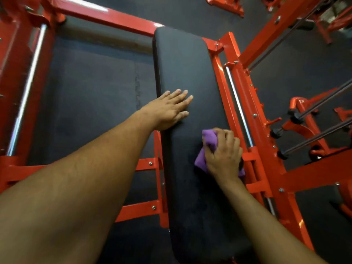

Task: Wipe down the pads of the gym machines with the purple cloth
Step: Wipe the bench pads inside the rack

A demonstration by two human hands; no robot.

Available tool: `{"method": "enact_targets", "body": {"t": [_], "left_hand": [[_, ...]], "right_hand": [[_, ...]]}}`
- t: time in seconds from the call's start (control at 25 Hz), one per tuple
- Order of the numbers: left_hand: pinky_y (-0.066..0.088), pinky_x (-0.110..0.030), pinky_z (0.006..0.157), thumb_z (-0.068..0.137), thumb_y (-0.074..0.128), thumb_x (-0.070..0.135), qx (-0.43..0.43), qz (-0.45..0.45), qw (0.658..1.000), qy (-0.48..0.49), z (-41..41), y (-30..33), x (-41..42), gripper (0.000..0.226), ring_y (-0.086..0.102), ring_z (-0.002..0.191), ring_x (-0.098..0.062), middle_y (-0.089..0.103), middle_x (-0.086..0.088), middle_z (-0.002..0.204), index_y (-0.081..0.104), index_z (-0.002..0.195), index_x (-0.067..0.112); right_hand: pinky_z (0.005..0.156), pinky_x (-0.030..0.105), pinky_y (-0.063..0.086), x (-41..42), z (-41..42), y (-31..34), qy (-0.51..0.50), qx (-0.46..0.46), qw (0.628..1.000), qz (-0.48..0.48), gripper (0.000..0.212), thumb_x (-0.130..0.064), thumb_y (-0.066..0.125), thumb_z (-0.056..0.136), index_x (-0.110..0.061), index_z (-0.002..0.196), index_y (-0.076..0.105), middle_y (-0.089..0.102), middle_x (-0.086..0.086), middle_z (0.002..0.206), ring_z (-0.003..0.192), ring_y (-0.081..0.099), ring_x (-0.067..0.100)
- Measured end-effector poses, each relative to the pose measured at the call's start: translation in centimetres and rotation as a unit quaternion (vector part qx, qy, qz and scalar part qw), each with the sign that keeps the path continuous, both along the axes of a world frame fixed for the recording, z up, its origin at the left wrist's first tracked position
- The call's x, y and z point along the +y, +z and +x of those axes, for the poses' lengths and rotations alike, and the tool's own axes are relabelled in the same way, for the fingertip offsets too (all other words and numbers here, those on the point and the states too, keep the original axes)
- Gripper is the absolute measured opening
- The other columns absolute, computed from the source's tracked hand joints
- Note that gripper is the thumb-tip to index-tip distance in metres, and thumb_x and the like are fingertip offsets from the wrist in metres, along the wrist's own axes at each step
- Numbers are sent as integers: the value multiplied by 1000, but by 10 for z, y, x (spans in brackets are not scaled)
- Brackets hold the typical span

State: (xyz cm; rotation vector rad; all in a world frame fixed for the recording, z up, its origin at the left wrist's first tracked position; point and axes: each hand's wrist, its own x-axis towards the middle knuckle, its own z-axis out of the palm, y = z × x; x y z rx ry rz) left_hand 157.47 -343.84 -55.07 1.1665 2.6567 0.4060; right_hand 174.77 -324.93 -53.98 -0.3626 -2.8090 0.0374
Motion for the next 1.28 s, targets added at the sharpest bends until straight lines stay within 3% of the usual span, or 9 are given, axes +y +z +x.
{"method": "enact_targets", "body": {"t": [0.12,0.28,0.4,0.64,0.8,0.88,0.96,1.12,1.28], "left_hand": [[-8,-44,127,111,18,49,26,0,1000,-1,1,-16,11,62,-10,159,-24,-4,-1,174,3,166,25],[-8,-43,127,111,19,48,30,9,999,4,1,-15,7,61,-9,160,-24,-2,-1,174,6,166,25],[-10,-44,127,110,15,50,27,-6,1000,14,10,-11,11,62,-13,159,-23,-7,-1,174,1,166,25],[-8,-44,127,111,18,48,41,-1,998,40,12,-14,13,62,-11,159,-25,-3,-3,174,4,166,23],[-9,-43,126,111,18,49,17,-2,999,33,15,-10,11,63,-13,159,-24,-6,-3,174,3,166,23],[-8,-44,127,111,17,49,20,-6,999,27,18,-6,11,64,-13,159,-25,-6,-4,174,2,166,21],[-8,-46,128,111,15,49,31,-9,999,12,29,-4,8,64,-11,159,-24,-5,-5,174,2,166,19],[-11,-56,126,104,1,55,76,-8,997,0,76,-7,0,70,-3,160,-21,2,-2,174,5,166,22],[-15,-53,124,103,7,55,50,-8,999,-11,100,-9,3,69,-6,160,-19,1,3,174,7,166,26]], "right_hand": [[77,46,43,-28,-29,-1,-23,-28,999,28,49,-53,49,85,-24,124,59,55,10,123,100,53,36],[90,41,33,-53,36,6,234,-90,968,-18,75,-45,64,57,-28,130,55,48,10,140,117,45,33],[104,44,34,-8,89,17,332,-123,935,-30,74,-37,66,63,-28,136,56,46,7,147,126,48,34],[80,43,44,-31,-1,10,56,-110,992,-37,67,-32,49,65,-22,132,54,48,15,130,102,50,36],[86,39,34,-57,35,13,236,-167,957,-20,83,-28,82,57,-30,133,49,41,11,140,115,44,32],[97,41,36,-38,62,25,302,-197,931,-53,82,-26,82,59,-31,134,51,40,7,145,124,44,31],[106,40,40,-12,85,35,262,-174,941,-121,77,-20,77,61,-30,134,55,42,4,142,124,47,30],[108,19,32,40,145,39,102,-102,973,-178,67,-23,70,68,-16,133,56,41,9,134,121,46,28],[86,51,47,23,137,13,24,-83,992,-94,56,-41,56,76,-16,127,55,50,15,124,103,51,37]]}}
